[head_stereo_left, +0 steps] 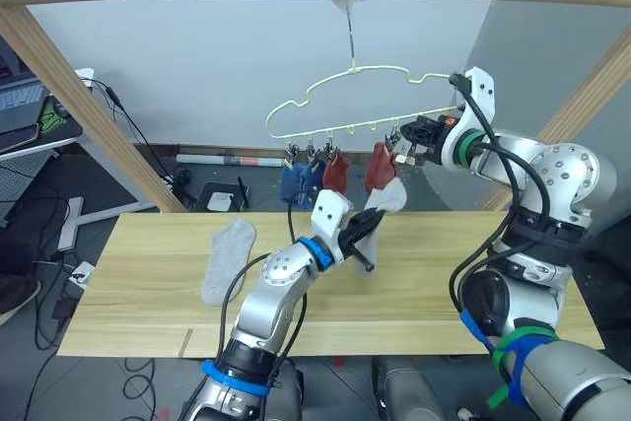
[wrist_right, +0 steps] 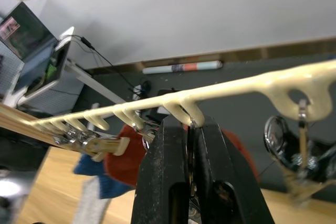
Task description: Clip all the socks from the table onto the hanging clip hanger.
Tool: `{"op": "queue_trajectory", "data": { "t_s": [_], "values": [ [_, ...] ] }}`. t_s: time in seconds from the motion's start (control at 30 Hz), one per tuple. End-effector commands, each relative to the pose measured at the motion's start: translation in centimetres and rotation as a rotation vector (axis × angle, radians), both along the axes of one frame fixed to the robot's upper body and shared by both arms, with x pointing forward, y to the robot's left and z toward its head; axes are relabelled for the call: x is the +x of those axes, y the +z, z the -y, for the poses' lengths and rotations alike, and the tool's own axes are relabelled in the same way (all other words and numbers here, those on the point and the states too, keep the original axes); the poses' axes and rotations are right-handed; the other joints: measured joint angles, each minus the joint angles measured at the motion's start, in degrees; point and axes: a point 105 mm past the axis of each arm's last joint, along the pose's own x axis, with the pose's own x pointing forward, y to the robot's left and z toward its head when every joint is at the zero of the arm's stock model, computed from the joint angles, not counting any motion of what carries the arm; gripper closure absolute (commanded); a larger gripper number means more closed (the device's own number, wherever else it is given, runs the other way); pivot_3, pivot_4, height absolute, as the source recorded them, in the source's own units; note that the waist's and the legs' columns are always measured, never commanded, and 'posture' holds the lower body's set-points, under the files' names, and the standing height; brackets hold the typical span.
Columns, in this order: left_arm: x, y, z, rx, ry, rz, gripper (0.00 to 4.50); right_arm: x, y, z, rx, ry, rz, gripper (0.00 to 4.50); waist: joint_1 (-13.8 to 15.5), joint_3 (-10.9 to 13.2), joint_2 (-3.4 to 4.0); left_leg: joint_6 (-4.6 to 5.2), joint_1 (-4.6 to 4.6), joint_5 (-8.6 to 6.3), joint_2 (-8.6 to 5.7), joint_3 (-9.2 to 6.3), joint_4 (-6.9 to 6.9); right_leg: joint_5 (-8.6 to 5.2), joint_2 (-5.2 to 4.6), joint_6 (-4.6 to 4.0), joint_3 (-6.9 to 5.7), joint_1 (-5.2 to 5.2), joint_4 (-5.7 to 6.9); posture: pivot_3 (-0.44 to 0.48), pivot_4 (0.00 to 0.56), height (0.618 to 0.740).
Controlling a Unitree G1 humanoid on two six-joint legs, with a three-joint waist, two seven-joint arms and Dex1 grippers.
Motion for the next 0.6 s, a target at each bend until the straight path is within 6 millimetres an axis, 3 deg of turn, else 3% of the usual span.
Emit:
{"op": "queue_trajectory", "data": {
  "t_s": [0.03, 0.27, 0.53, 0.6],
  "values": [
    [0.2, 2.1, 1.0, -0.041, -0.002, 0.072, 4.49, -0.2, 0.5, 0.6, 0.005, -0.039, -0.016, 4.5, 0.1, 0.0, 0.0, 0.0, -0.04, 0.0, -0.01, -0.01, 0.01, 0.0, 0.0, 0.01, -0.01, 0.0, -0.03, -0.044, 0.185, 0.74],
    [1.2, 2.7, 1.5, -0.079, 0.026, 0.083, 4.49, -0.2, 0.4, 0.6, 0.013, -0.059, -0.032, 4.5, 0.0, 0.0, 0.01, 0.0, -0.05, 0.0, -0.02, -0.02, 0.03, -0.01, 0.0, 0.05, -0.01, 0.0, -0.02, -0.067, 0.183, 0.74],
    [1.1, 3.1, 1.7, -0.099, 0.018, 0.095, 4.49, -0.4, 0.2, 0.7, 0.012, -0.065, -0.032, 4.5, -0.1, 0.0, 0.01, 0.0, -0.06, 0.0, -0.02, -0.01, 0.04, 0.0, 0.0, 0.05, -0.01, 0.0, -0.03, -0.07, 0.181, 0.74],
    [1.1, 3.4, 1.9, -0.107, 0.011, 0.098, 4.5, -0.4, 0.4, 0.7, 0.029, -0.056, -0.023, 3.88, -0.1, 0.0, 0.01, 0.0, -0.06, 0.0, -0.02, -0.02, 0.05, 0.0, 0.0, 0.06, -0.01, 0.0, -0.02, -0.08, 0.182, 0.74]
  ]
}}
